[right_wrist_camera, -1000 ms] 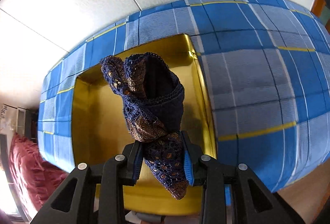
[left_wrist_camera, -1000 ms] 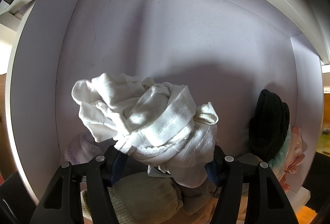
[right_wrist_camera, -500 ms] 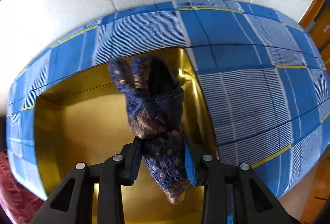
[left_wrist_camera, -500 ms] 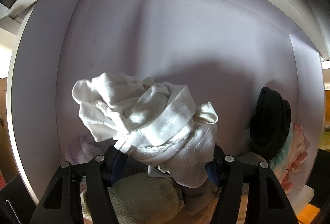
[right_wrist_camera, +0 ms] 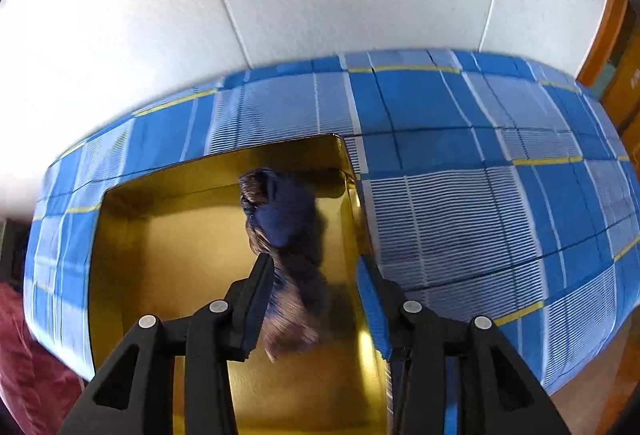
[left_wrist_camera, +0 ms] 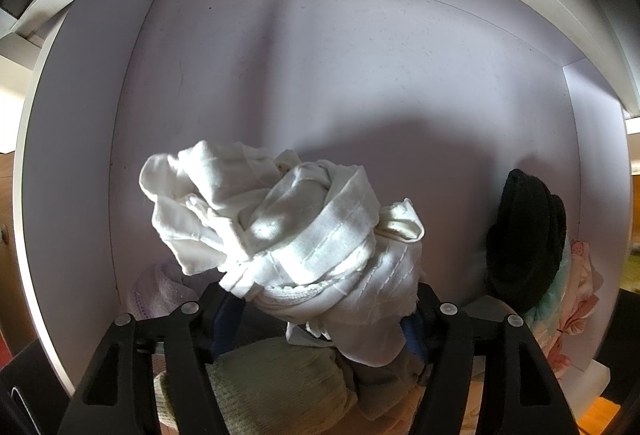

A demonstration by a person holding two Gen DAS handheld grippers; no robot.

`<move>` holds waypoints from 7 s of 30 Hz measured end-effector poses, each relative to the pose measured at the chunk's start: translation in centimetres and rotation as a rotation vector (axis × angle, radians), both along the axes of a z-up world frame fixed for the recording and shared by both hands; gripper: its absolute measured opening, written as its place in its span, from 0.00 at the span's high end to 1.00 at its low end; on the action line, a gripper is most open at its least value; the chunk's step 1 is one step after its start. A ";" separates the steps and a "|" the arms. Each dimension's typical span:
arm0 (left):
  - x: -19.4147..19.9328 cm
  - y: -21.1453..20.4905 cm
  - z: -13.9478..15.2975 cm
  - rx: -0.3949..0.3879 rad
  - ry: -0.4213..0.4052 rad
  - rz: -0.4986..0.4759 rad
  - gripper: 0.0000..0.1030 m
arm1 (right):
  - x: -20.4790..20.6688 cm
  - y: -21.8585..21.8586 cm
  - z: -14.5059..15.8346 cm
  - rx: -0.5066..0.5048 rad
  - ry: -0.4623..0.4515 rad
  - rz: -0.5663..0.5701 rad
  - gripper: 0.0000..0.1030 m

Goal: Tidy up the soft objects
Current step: 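Carry the lace garment into the gold box and open the right tool while the left holds the white cloth, then return the right tool to the shelf toward the mint plastic bag, then grasp the mint bag with the right tool while the left tool lifts the white cloth toward the bed, then lower the white cloth into the gold box and open the left tool, then return the left tool to the shelf toward the pale green knit item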

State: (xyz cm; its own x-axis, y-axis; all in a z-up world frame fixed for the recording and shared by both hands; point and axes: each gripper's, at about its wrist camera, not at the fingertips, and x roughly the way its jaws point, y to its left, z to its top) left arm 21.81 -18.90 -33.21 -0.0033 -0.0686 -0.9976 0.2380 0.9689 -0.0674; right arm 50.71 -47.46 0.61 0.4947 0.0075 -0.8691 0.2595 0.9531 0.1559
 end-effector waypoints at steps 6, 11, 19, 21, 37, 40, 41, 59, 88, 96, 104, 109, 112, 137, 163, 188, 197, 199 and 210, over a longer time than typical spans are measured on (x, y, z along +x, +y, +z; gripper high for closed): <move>0.1 0.2 -0.1 -0.001 0.001 0.002 0.33 | -6.2 -0.5 1.0 -0.006 -0.072 0.091 0.58; 0.3 0.7 -0.2 -0.011 0.003 0.008 0.32 | -12.5 -0.9 0.2 0.060 -0.127 0.185 0.58; 0.7 1.6 -0.2 -0.018 0.005 0.027 0.30 | -21.7 1.5 -8.5 -0.012 0.032 0.384 0.58; 0.7 1.7 -0.2 -0.018 0.004 0.027 0.30 | -22.5 2.1 -12.0 -0.006 0.123 0.403 0.58; 0.6 4.1 0.4 -0.048 -0.003 0.053 0.31 | -21.5 0.6 -30.2 0.271 0.504 0.097 0.58; 0.2 4.6 0.8 -0.069 0.000 0.072 0.34 | -21.7 -0.1 -31.5 0.314 0.514 0.013 0.58; 0.1 4.7 0.9 -0.073 0.002 0.077 0.34 | -21.6 -0.2 -31.8 0.314 0.517 -0.005 0.58; -1.0 7.6 3.2 -0.161 -0.043 0.104 0.37 | -18.9 0.5 -35.0 0.283 0.552 -0.008 0.54; -7.1 6.2 19.2 -0.195 -0.217 -0.237 0.38 | -18.7 1.4 -35.7 0.266 0.566 0.023 0.65; -8.4 5.7 25.3 -0.240 -0.285 -0.312 0.38 | -18.7 1.9 -35.0 0.141 0.555 0.053 0.67; -7.3 5.1 32.9 -0.281 -0.385 -0.341 0.38 | -18.8 2.3 -35.0 0.125 0.551 0.072 0.68; -4.0 4.9 36.2 -0.271 -0.460 -0.323 0.38 | -18.2 2.9 -34.2 -0.032 0.540 0.105 0.69; -1.6 4.9 37.4 -0.274 -0.473 -0.288 0.38 | -18.0 3.1 -33.9 -0.104 0.533 0.132 0.70; 15.2 0.7 33.1 -0.094 -0.389 -0.154 0.38 | -18.6 -0.7 -35.9 0.021 0.554 0.116 0.72; 19.8 0.4 32.7 -0.038 -0.498 -0.097 0.25 | -17.8 -1.8 -35.5 0.037 0.569 0.115 0.72; 4.8 3.0 37.3 -0.045 -0.714 -0.221 0.23 | -18.0 -0.8 -35.5 0.017 0.568 0.122 0.72; -4.8 2.9 34.7 -0.100 -0.710 -0.335 0.13 | -17.8 0.2 -35.5 -0.012 0.568 0.145 0.72; -6.4 2.9 32.8 -0.109 -0.672 -0.359 0.12 | -17.8 0.5 -35.5 -0.015 0.568 0.147 0.72; -8.9 3.4 18.8 -0.026 -0.372 -0.371 0.12 | -17.9 1.1 -35.4 -0.018 0.566 0.152 0.72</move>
